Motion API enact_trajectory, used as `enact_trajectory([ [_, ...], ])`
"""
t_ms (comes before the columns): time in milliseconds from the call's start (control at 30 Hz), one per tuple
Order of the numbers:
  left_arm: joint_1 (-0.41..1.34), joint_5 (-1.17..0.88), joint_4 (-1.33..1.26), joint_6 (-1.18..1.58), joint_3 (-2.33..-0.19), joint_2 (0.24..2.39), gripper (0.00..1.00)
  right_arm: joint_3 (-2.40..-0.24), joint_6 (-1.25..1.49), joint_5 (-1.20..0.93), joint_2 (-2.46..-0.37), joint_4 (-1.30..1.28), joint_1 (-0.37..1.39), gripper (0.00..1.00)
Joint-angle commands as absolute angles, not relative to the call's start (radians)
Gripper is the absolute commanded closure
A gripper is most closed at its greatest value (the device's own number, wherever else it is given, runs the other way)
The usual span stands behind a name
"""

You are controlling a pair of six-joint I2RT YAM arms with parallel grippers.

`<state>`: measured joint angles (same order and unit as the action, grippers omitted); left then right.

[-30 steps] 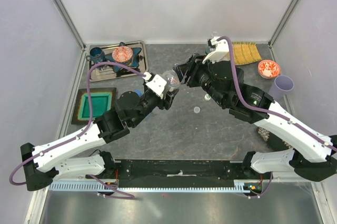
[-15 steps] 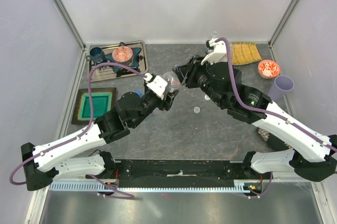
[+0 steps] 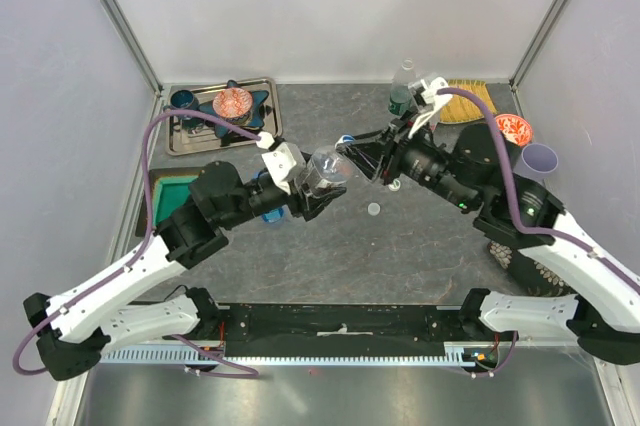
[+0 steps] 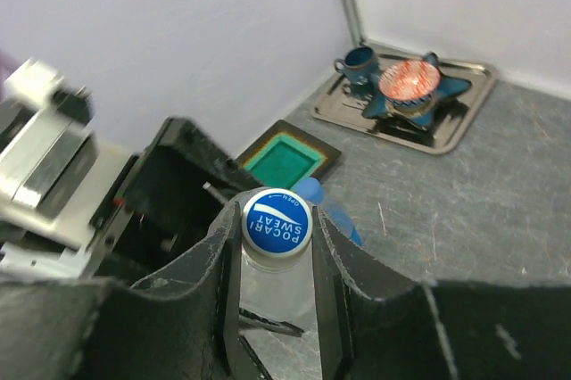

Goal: Unscrew the bottle caps

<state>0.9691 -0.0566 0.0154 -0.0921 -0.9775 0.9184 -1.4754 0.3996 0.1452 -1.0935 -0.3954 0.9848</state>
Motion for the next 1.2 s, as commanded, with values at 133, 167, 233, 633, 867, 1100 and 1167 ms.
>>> enact_trajectory([
  [133, 0.747, -0.920, -0.096, 0.242, -1.118, 0.983, 0.53, -1.491, 0.175, -0.264, -1.017, -0.518, 0.991, 1.00],
  [167, 0.721, -0.967, -0.121, 0.271, -1.118, 1.006, 0.53, -1.485, 0.163, -0.309, -1.008, -0.518, 0.989, 1.00],
  [233, 0.704, -1.086, -0.206, 0.360, -1.118, 1.029, 0.53, -1.465, 0.124, -0.354, -0.983, -0.519, 0.991, 1.00],
  [633, 0.684, -1.388, -0.632, 0.741, -1.072, 1.190, 0.52, -1.445, -0.052, -0.609, -0.922, -0.572, 0.991, 1.00],
  [867, 0.684, -1.414, -0.695, 0.793, -1.060, 1.218, 0.52, -1.465, -0.123, -0.684, -0.954, -0.660, 0.991, 1.00],
  [1100, 0.683, -1.405, -0.588, 0.694, -1.068, 1.212, 0.52, -1.506, -0.078, -0.569, -0.940, -0.638, 0.989, 0.94],
  [1167, 0.683, -1.369, -0.399, 0.543, -1.084, 1.204, 0.53, -1.519, -0.022, -0.481, -0.927, -0.614, 0.989, 0.69],
])
